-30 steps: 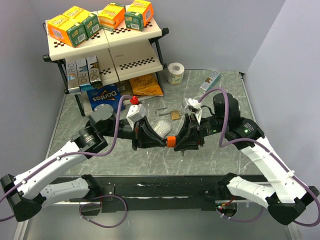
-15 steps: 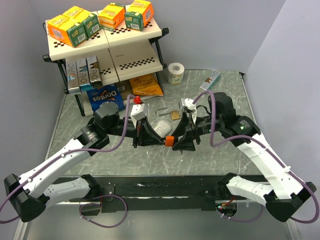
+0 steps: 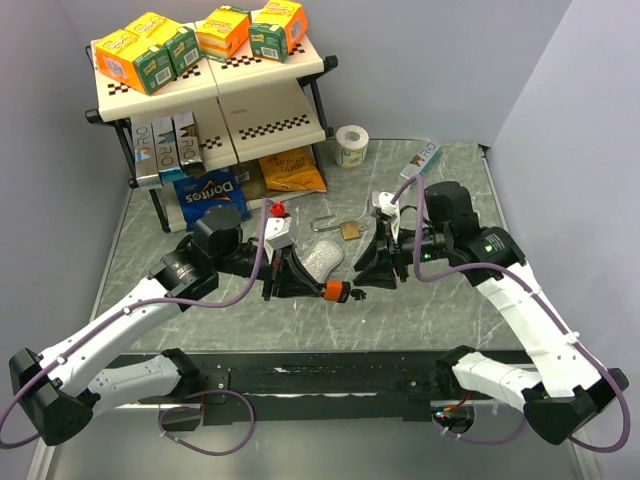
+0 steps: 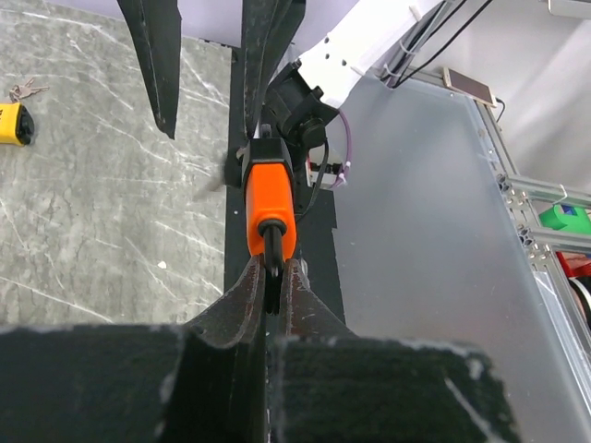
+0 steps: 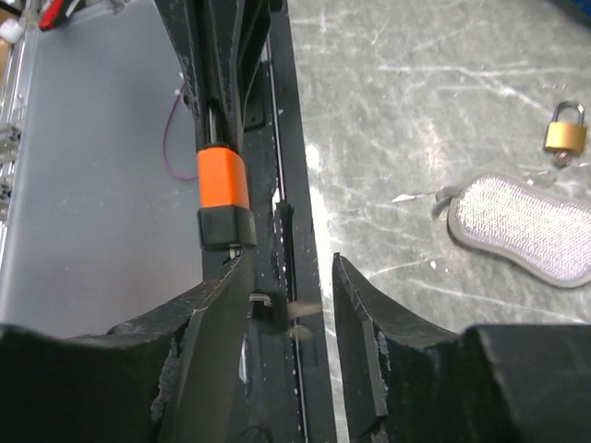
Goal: Lock with the key
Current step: Lock the lock.
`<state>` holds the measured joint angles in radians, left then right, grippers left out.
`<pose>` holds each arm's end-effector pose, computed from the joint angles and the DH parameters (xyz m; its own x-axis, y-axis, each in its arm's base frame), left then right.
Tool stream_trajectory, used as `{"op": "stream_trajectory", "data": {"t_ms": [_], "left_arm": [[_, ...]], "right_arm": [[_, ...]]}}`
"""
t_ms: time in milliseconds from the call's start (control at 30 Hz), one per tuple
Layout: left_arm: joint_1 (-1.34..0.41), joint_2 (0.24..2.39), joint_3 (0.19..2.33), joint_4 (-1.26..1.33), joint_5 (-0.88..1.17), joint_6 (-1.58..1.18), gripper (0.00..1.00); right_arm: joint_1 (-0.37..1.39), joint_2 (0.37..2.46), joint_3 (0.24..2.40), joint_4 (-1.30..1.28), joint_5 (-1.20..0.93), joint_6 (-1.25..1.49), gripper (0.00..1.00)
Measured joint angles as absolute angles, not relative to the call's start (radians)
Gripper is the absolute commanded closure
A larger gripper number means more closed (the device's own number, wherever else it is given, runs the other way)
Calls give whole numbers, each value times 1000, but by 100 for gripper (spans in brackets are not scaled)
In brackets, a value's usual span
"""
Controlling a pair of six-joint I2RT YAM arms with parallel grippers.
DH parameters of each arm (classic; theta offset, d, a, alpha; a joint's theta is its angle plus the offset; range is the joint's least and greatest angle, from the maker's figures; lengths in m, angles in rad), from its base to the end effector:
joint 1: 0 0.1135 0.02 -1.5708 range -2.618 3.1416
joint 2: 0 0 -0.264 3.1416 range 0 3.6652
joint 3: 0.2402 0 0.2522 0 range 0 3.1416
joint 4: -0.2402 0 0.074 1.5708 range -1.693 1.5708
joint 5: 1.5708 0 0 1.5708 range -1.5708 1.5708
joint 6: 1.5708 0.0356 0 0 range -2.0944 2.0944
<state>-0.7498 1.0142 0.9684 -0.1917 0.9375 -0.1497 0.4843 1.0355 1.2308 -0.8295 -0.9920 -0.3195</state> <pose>0.1417 -0.1712 0.3640 -0.3159 0.1736 -0.9328 0.9401 -0.0758 -0.3325 0.1536 0.1145 0.3916 -0.2304 -0.3153 -0.9206 -0.9731 0.0749 0.2179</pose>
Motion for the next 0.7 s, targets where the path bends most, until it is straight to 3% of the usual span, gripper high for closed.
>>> {"op": "stream_trajectory", "data": {"t_ms": [700], "left_arm": [[-750, 1028, 952, -209, 937, -107, 99]], "right_arm": [[507, 1045, 1231, -921, -1006, -416, 45]]}}
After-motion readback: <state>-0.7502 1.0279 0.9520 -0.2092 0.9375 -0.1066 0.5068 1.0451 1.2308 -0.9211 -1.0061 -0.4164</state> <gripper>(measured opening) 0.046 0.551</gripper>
